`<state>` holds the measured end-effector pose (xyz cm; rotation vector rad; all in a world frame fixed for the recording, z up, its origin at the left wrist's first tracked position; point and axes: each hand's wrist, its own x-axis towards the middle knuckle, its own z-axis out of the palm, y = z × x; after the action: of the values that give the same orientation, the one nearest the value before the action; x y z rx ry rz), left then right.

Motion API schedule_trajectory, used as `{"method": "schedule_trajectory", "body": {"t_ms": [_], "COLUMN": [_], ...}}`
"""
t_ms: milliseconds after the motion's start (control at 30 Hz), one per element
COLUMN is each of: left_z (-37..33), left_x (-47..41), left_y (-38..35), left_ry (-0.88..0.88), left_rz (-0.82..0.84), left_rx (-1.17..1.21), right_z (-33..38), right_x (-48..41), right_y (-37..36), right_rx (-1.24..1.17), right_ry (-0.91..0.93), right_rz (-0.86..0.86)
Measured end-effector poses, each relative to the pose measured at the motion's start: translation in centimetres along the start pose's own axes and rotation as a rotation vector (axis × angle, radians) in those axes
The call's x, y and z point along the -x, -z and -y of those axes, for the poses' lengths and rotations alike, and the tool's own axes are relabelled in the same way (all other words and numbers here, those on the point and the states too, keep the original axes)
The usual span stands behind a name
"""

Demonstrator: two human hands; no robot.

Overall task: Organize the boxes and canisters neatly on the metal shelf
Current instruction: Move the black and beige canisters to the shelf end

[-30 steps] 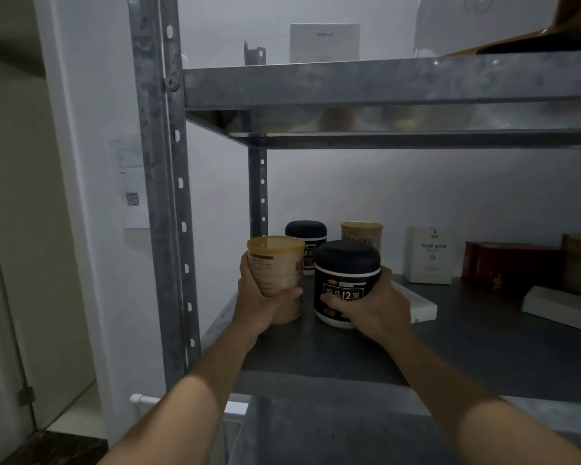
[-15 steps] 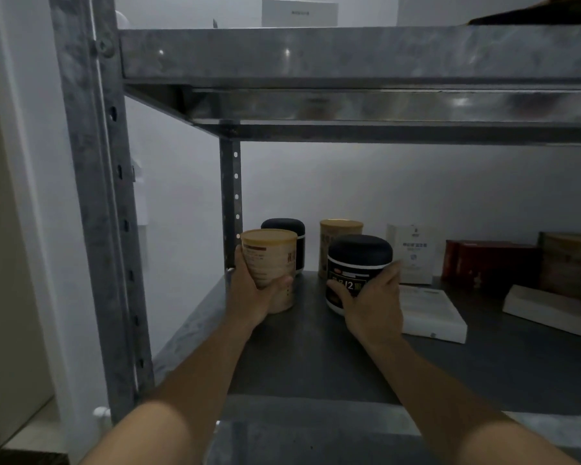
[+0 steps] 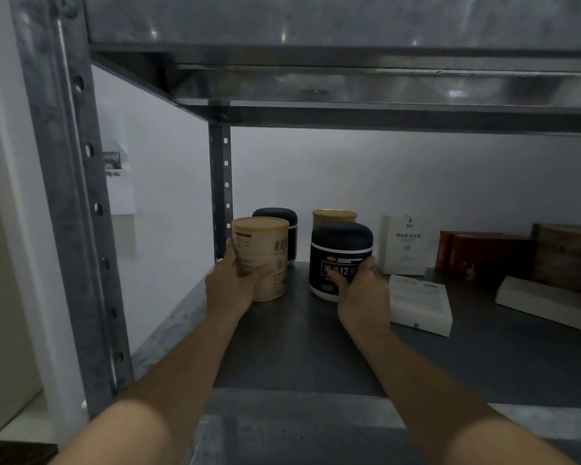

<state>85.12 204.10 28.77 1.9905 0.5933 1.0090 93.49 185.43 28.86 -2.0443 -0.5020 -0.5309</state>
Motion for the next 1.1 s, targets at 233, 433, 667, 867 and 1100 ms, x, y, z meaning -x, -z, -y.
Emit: {"method": "schedule_trajectory", "body": {"t_ms": [233,433,667,867,1100], "left_z": [-0.4,-0.8,-3.0,-4.8,-1.6], "left_x": [1.2,3.1,7.3,14.5,28.1], "left_y": [0.6,1.5,3.3,4.6,4.1], "left_ry": [-0.037,0.013,-0.002,-0.084,-0.181], "left_rz": [-0.015,0.024,0.24,0.385,0.553], "left_rx": [-0.068,-0.104,0.086,0.179,0.428], "right_z": [-0.5,0.1,1.0,-1.4,-8.0], "right_x": [0.7,2.6,9.6,20.1,34.1], "right_y": [1.2,2.6,7.1,12.4,18.0], "right_rx": [0.095,0.072,-0.077,-0.229,-0.258], "right_ry": [0.039,0.148,0.107,-0.037,-0.355], "right_rz": [-0.011,0.031,0.014,-0.05,-0.031]}}
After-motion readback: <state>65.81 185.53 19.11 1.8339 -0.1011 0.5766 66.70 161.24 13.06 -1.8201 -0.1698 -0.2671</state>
